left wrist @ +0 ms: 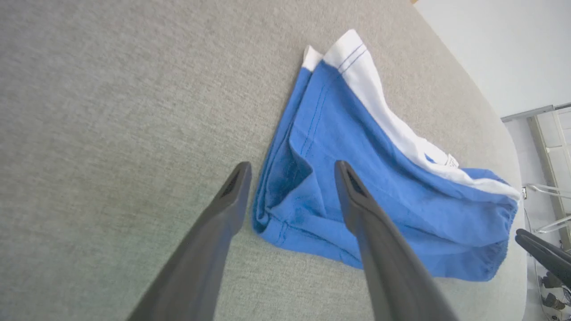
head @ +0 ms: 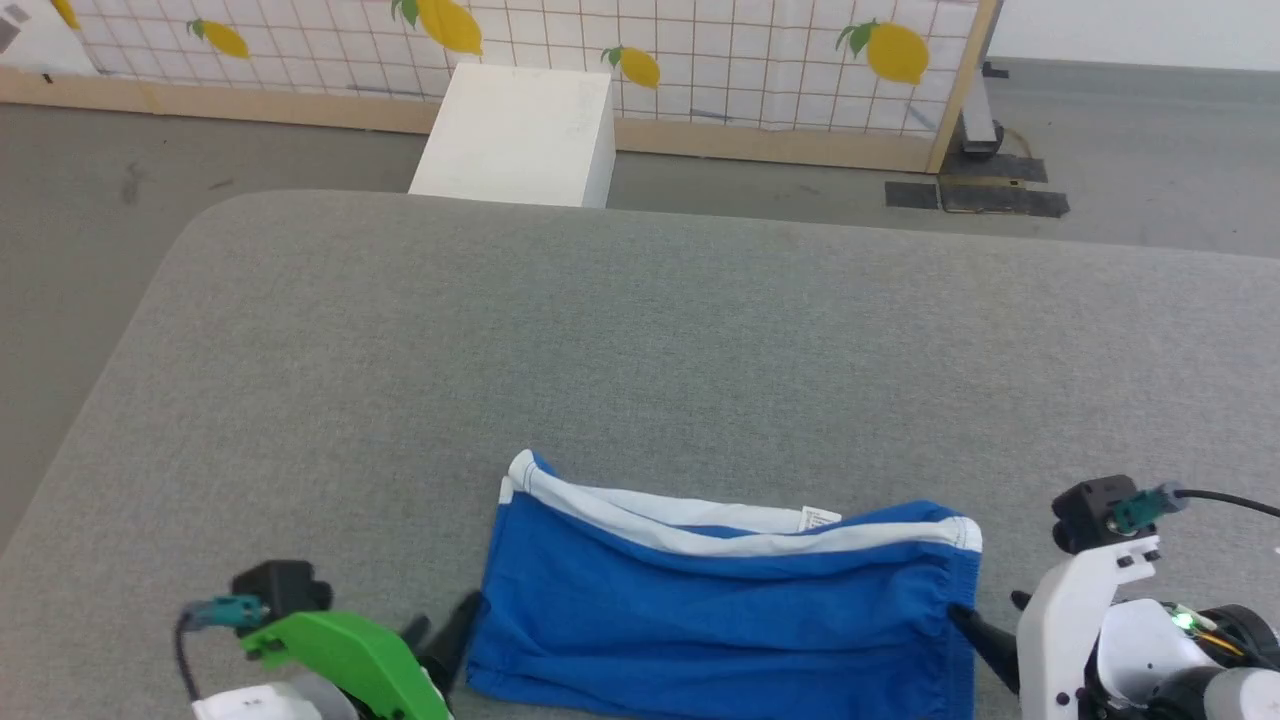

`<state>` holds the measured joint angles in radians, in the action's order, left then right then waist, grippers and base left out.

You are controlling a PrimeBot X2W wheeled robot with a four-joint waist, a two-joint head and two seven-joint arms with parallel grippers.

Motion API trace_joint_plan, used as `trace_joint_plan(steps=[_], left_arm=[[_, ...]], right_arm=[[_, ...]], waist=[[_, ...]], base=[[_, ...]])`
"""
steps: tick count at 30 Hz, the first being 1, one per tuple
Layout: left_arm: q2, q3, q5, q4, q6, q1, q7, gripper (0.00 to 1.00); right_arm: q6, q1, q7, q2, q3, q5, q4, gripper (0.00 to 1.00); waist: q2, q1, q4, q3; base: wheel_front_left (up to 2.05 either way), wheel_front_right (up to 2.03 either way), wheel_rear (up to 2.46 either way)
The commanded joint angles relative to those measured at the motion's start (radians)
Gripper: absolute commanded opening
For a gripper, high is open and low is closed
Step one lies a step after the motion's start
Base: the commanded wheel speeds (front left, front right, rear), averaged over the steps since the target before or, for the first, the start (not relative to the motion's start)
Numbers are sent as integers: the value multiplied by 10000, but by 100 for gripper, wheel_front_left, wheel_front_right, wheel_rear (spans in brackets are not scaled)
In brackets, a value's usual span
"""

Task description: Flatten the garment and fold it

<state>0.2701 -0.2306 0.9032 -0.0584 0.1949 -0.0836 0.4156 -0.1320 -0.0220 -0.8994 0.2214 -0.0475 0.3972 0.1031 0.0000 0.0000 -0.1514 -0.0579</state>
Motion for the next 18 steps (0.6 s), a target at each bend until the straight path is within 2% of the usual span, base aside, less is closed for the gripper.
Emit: trace_joint_plan(steps=[1,5,7,13,18], left_arm=[[144,133,-141,-135,-30,99,-215,100],[536,572,-1197,-323,-127,489,-1712,100],[707,733,-1928,-270,-209,736,-2801,100],[922,805,-3628,190,-803,1242,-6112,100],[578,945,-4300,406,-1058,1366,-6738,100]], right_arm=[[13,-186,120,-167,142,-264,229,100],[13,-376,429,-956,613,-1126,939,100],[13,-360,659,-1318,744,-1577,1131,100],[13,-91,867,-1680,917,-2618,539,100],[13,326,1166,-1706,807,-2420,-446,100]], waist=[[0,0,81,61],[0,0,217,62],[0,0,269,9],[0,0,296,-209],[0,0,208,-439]], base=[[0,0,0],[0,0,0],[0,0,0],[0,0,0],[0,0,0]])
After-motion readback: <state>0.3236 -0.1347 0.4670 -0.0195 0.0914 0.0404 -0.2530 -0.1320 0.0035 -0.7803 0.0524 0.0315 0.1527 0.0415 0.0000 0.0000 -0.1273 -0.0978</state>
